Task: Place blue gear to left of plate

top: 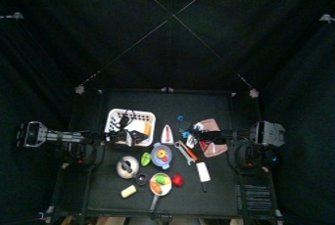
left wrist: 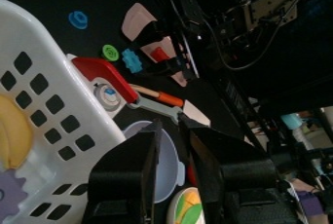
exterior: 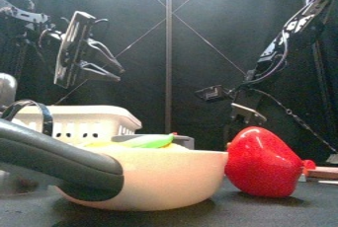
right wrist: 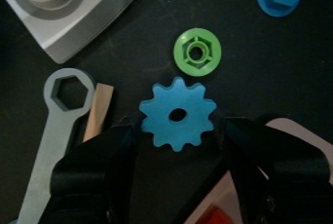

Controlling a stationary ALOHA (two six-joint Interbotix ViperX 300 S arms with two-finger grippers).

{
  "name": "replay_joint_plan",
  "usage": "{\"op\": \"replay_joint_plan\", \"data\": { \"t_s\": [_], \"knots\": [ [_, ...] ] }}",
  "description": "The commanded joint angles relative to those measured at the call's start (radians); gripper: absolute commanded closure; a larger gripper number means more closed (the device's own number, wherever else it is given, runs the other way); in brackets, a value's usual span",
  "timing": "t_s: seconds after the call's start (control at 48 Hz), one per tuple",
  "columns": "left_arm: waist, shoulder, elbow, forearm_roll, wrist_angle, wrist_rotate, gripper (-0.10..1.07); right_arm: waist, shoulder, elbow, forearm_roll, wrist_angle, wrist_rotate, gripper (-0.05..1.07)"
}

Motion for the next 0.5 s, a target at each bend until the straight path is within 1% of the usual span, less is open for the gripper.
{"op": "replay_joint_plan", "data": {
  "t_s": [0.0, 0.229, 0.354, 0.479],
  "knots": [
    [-0.003, -0.003, -0.005, 0.012, -0.009, 0.003, 0.32, -0.003, -0.005, -0.028, 0.009, 0.011, 0.002, 0.37],
    [-0.023, -0.003, 0.005, 0.018, -0.012, 0.006, 0.32, 0.002, -0.009, -0.044, 0.018, 0.071, 0.0, 0.21],
    [-0.025, -0.005, 0.003, 0.072, -0.043, 0.006, 0.32, 0.003, -0.021, -0.049, 0.031, 0.1, 0.003, 0.15],
    [-0.025, -0.008, 0.002, 0.114, -0.071, 0.003, 0.32, 0.006, -0.026, -0.057, 0.041, 0.12, 0.0, 0.14]
  ]
}}
